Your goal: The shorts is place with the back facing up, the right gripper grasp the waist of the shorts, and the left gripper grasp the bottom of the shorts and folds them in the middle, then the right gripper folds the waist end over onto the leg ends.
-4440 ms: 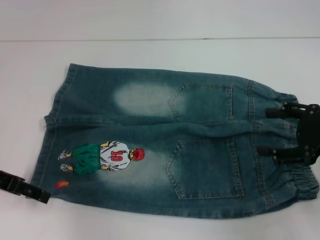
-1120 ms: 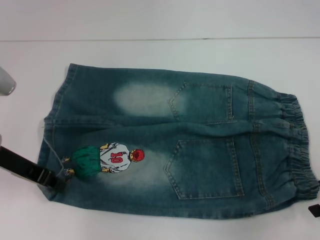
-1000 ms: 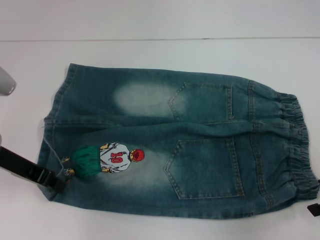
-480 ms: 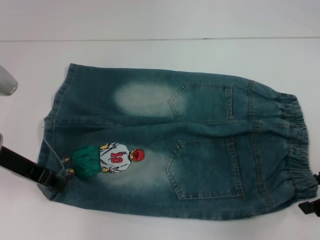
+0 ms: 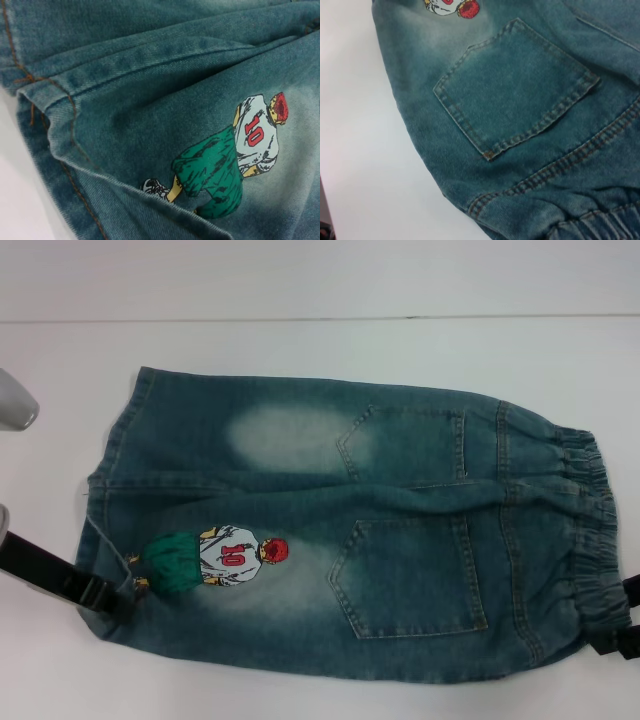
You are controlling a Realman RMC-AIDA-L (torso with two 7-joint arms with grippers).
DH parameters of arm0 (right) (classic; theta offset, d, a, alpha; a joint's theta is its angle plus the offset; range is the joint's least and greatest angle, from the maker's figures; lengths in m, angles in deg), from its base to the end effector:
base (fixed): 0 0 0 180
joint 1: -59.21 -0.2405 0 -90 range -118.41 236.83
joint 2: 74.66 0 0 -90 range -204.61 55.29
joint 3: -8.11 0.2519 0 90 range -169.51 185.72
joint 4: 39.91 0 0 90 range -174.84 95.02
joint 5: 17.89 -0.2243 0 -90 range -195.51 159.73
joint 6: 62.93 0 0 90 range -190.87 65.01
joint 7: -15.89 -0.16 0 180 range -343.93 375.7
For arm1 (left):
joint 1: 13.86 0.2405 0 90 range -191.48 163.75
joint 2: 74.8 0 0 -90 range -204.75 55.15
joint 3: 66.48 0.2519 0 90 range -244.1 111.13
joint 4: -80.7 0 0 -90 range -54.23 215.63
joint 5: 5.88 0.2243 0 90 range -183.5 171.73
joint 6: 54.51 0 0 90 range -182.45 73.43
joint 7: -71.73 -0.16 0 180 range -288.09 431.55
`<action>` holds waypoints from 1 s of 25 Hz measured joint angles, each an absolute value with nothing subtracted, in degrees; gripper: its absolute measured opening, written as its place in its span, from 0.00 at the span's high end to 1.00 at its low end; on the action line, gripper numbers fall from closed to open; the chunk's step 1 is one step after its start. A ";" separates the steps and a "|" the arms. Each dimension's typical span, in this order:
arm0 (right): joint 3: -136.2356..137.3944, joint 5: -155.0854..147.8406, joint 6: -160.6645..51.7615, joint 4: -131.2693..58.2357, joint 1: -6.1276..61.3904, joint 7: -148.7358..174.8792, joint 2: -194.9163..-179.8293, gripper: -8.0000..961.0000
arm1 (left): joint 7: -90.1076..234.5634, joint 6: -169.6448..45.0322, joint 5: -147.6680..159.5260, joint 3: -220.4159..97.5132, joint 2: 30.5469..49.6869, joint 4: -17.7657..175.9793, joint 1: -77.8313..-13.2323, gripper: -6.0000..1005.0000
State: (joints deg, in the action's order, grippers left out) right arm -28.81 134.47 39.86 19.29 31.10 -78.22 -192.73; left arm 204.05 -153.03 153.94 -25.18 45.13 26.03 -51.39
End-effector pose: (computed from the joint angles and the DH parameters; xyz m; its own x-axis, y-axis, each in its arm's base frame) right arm 0.3229 0.3004 0.0467 0.8157 -0.5692 0.1033 -0.5513 -0.8190 -0.1592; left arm -0.2887 0.3382 0.0159 0.4162 0.9001 -0.1286 0.8634 -0.4356 -0.2547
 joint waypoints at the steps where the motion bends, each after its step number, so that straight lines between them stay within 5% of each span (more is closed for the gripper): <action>1: -28.81 134.37 39.86 19.24 31.12 -78.20 -192.60 0.30 | 204.05 -153.03 153.91 -25.18 45.15 26.03 -51.40 0.96; 7: -29.17 134.47 38.95 19.02 31.37 -77.94 -192.55 0.60 | 204.11 -152.59 153.57 -25.18 45.30 26.05 -51.52 0.95; 21: -26.79 134.05 38.63 19.52 32.01 -74.70 -193.07 0.94 | 203.86 -152.23 151.54 -25.75 44.84 27.89 -52.58 0.92; 25: -22.14 131.04 39.90 20.88 32.47 -72.97 -192.47 0.94 | 203.18 -152.12 145.62 -25.89 44.08 26.20 -51.52 0.92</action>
